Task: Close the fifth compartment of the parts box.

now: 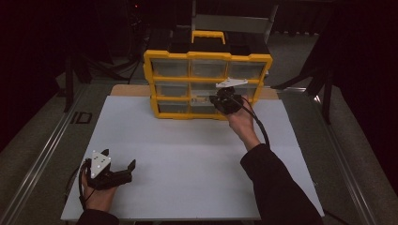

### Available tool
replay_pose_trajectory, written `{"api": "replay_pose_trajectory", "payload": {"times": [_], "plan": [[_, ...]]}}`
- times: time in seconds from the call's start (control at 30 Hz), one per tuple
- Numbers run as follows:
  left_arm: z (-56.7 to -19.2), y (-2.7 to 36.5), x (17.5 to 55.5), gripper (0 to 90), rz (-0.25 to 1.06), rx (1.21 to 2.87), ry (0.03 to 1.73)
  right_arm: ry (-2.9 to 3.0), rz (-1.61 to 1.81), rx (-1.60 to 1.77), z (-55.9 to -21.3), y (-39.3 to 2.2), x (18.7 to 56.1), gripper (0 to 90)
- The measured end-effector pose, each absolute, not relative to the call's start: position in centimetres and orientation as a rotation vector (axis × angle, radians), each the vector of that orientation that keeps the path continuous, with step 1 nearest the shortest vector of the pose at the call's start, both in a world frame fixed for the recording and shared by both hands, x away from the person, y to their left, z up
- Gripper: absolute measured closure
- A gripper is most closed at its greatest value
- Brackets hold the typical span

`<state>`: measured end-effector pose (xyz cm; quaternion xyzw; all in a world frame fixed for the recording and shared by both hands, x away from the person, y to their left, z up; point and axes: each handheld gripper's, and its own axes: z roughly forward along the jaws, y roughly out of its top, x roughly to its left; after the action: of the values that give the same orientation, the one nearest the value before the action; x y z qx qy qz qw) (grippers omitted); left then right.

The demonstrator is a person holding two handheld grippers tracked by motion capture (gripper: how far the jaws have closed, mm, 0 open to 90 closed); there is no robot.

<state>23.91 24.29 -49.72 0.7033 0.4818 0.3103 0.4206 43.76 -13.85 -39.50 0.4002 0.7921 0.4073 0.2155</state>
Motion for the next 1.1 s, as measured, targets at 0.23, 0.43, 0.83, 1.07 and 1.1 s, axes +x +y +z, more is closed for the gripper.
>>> {"api": "replay_pose_trajectory", "payload": {"times": [0.23, 0.43, 0.83, 1.07, 1.1], "plan": [[-49.7, 24.3, 23.9, 0.0, 0.776, 1.763, 1.208, 2.188, 1.133, 1.109, -39.6, -13.8, 44.0, 90.0], [-49.7, 24.3, 23.9, 0.0, 0.777, 1.762, 1.207, 2.174, 1.134, 1.111, -39.7, -13.7, 44.4, 90.0], [-49.7, 24.2, 23.9, 0.0, 0.777, 1.762, 1.205, 2.142, 1.135, 1.135, -39.9, -13.5, 45.1, 90.0], [-49.7, 24.3, 23.9, 0.0, 0.778, 1.760, 1.206, 2.127, 1.112, 1.148, -40.2, -13.4, 45.7, 90.0], [-49.7, 24.3, 23.9, 0.0, 0.779, 1.760, 1.206, 2.125, 1.106, 1.149, -40.2, -13.3, 45.8, 90.0]]}}
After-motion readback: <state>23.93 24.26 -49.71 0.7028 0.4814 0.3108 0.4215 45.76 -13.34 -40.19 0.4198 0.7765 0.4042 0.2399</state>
